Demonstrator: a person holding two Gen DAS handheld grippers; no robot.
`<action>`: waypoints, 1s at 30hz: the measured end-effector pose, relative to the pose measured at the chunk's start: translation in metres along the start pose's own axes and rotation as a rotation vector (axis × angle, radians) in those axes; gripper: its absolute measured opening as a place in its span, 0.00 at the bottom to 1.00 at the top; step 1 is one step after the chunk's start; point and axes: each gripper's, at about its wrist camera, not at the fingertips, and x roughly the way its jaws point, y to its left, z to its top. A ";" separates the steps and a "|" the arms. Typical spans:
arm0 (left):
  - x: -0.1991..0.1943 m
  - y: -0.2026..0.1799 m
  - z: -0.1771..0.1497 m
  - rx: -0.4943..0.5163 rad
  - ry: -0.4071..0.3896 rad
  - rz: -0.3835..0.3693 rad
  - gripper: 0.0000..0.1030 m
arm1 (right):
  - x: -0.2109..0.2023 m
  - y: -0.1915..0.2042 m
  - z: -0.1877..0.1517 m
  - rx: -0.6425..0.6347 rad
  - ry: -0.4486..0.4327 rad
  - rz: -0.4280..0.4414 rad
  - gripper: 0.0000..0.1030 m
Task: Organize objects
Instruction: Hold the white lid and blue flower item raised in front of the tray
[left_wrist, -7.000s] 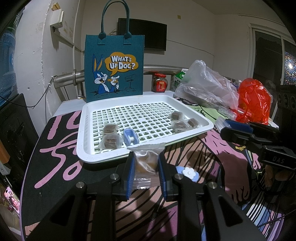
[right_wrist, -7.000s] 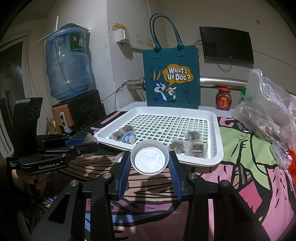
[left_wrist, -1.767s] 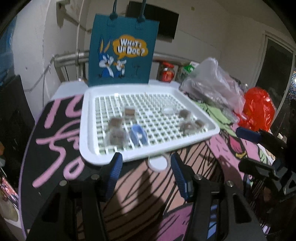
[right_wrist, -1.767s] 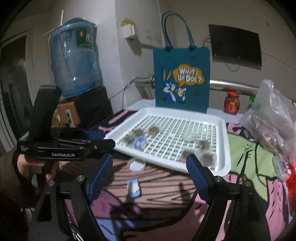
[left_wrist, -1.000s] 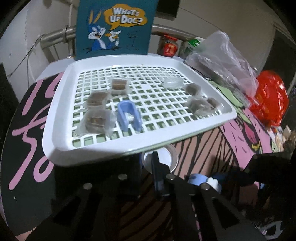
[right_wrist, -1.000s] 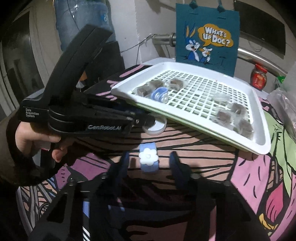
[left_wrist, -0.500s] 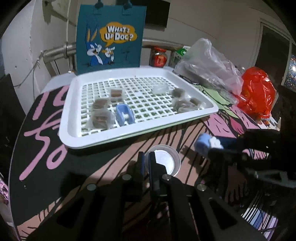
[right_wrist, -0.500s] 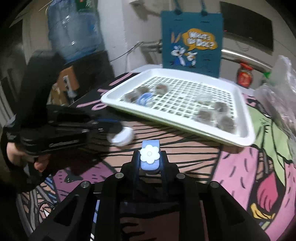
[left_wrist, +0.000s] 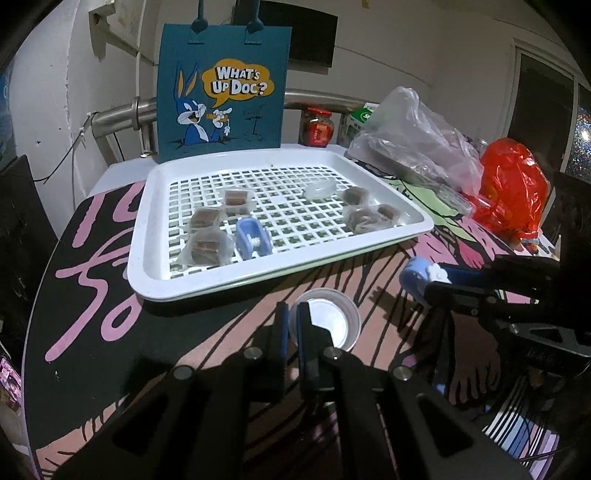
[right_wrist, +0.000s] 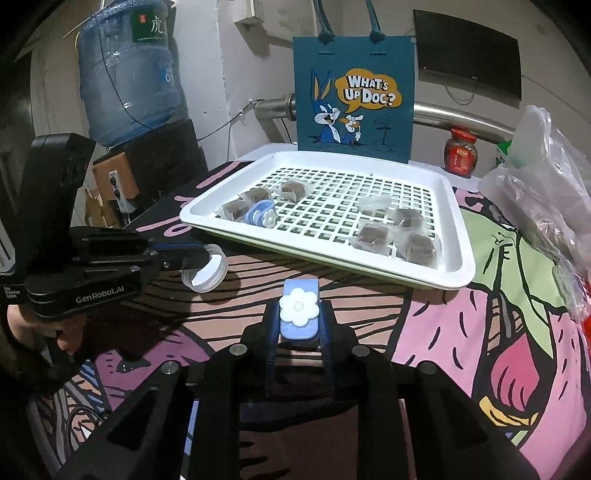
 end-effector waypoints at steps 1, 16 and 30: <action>-0.001 0.000 0.000 0.001 -0.005 0.001 0.04 | -0.001 0.000 0.000 0.001 -0.005 0.002 0.19; -0.005 -0.002 -0.001 0.007 -0.030 0.009 0.04 | -0.014 -0.003 -0.001 0.015 -0.073 0.013 0.19; -0.005 -0.002 -0.001 0.006 -0.029 0.007 0.04 | -0.016 -0.005 -0.001 0.027 -0.079 0.019 0.19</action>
